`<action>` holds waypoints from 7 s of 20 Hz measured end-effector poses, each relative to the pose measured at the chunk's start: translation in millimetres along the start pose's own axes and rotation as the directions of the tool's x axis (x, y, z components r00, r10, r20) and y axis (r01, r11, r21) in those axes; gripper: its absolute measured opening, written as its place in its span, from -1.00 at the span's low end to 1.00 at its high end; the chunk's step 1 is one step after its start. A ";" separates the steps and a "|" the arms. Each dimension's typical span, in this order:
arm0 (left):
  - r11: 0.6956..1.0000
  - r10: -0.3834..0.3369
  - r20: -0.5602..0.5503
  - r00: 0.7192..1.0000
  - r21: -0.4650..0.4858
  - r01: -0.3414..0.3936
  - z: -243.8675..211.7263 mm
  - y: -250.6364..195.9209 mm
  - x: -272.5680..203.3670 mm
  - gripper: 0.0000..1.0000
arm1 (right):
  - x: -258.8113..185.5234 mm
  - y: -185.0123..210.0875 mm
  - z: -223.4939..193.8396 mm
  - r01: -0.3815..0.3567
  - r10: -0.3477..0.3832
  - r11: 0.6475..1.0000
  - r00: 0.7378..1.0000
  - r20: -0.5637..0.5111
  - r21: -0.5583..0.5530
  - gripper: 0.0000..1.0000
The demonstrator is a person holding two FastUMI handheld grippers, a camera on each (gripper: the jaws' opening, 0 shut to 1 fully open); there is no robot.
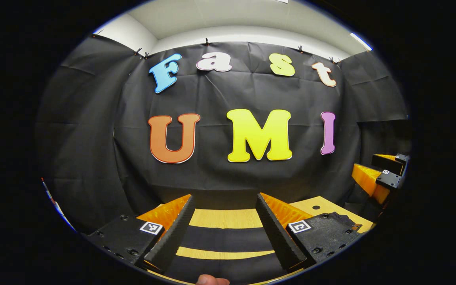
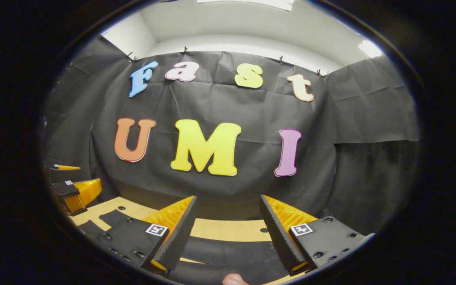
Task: Grasp the waist and the cuffs of the jeans and fold them to make the two legs overlap; first hold the waist and fold one-third of the jeans toward the cuffs, then hold the cuffs and fold the remaining one-third in the same direction to finish folding.
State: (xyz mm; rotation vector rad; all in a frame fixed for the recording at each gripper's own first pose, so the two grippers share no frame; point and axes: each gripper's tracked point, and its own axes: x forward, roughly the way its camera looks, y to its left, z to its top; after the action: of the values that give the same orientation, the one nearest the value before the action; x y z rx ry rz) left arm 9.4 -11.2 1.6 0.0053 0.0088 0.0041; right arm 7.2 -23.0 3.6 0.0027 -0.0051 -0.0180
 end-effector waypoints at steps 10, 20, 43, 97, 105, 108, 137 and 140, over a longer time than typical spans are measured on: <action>0.999 0.005 -0.023 1.000 0.036 -0.004 -13.8 12.4 11.1 0.98 | 16.1 -16.6 -20.0 -0.001 0.002 1.000 0.999 -0.052 0.016 0.93; 0.907 0.265 -0.485 0.833 -0.167 -0.386 -176.0 170.3 -35.8 0.99 | 21.2 -153.0 -139.0 0.113 -0.084 0.992 0.921 -0.380 0.055 0.90; 0.174 -0.028 -0.743 0.669 -0.662 -0.729 -316.8 152.3 -66.5 0.96 | -22.6 -201.3 -382.8 0.724 0.219 0.421 0.503 -0.836 0.546 0.84; 0.372 -0.302 -0.784 0.542 -0.620 -0.691 -320.6 147.4 272.1 -0.94 | 260.8 -198.4 -357.7 0.601 0.273 0.513 0.562 -0.781 0.613 -0.99; 0.406 -0.311 -0.789 0.529 -0.614 -0.677 -326.4 142.5 277.1 -0.23 | 273.2 -196.3 -382.1 0.615 0.252 0.539 0.534 -0.807 0.576 -0.69; 0.487 -0.301 -0.796 0.525 -0.602 -0.633 -317.6 129.8 283.3 0.69 | 278.3 -195.5 -375.7 0.589 0.231 0.552 0.572 -0.787 0.590 0.01; 0.987 0.041 -0.217 0.975 -0.145 -0.074 -18.9 -28.6 79.0 0.96 | 25.1 -165.8 -161.0 0.134 -0.084 0.985 0.923 -0.374 0.109 0.96; 0.990 0.047 -0.227 0.973 -0.117 -0.075 -15.1 -31.5 79.9 0.96 | 36.9 -189.3 -183.5 0.184 -0.114 0.972 0.911 -0.397 0.144 0.96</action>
State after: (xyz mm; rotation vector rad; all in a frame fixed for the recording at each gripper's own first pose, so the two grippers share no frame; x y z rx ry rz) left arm 89.4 -42.3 -14.4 -0.1203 0.2340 0.0670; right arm 41.6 -212.4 -180.2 0.1870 0.3907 -0.1712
